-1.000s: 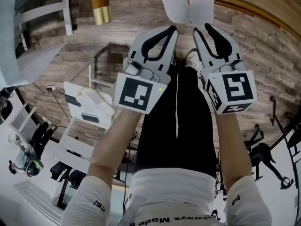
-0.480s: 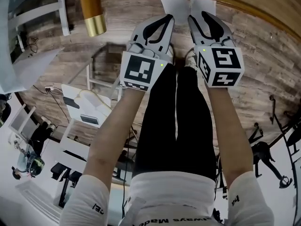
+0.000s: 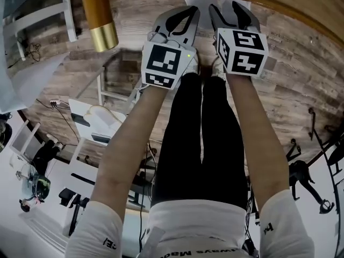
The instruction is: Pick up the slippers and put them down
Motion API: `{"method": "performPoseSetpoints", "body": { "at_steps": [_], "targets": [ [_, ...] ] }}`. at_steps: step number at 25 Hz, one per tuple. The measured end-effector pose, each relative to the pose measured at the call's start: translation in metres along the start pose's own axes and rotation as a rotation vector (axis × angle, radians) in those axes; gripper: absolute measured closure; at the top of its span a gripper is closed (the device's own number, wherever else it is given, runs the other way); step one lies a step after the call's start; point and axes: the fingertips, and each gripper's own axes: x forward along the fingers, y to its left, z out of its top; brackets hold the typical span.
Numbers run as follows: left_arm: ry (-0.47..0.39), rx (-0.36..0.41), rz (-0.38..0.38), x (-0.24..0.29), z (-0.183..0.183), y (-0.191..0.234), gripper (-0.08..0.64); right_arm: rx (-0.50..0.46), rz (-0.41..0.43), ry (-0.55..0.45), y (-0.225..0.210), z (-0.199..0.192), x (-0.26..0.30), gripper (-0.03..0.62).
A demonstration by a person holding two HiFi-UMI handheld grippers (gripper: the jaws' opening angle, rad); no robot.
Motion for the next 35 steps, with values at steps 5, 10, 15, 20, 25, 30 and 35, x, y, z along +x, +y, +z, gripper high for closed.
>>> {"method": "performPoseSetpoints", "body": {
  "at_steps": [5,10,15,20,25,30,35],
  "targets": [
    [0.02,-0.002,0.002,0.011,-0.005,0.014,0.548,0.032,-0.037,0.01,-0.008,0.004,0.024,0.362],
    [0.023,-0.008,0.013,0.02,-0.004,0.027,0.548,0.038,-0.064,0.026,-0.014,0.007,0.045,0.351],
    [0.031,0.012,0.01,0.026,-0.005,0.03,0.548,0.017,-0.078,0.018,-0.017,0.011,0.065,0.348],
    [0.039,0.008,0.014,0.026,-0.009,0.036,0.548,-0.004,-0.113,-0.016,-0.023,0.016,0.08,0.35],
    [0.044,0.003,0.02,0.024,-0.011,0.041,0.548,-0.05,-0.163,-0.041,-0.033,0.017,0.082,0.485],
    [0.043,0.0,0.03,0.023,-0.01,0.044,0.548,-0.086,-0.152,-0.056,-0.03,0.021,0.078,0.56],
    [0.038,0.006,0.034,0.02,-0.006,0.042,0.548,-0.078,-0.149,-0.067,-0.027,0.018,0.069,0.565]
  ]
}}
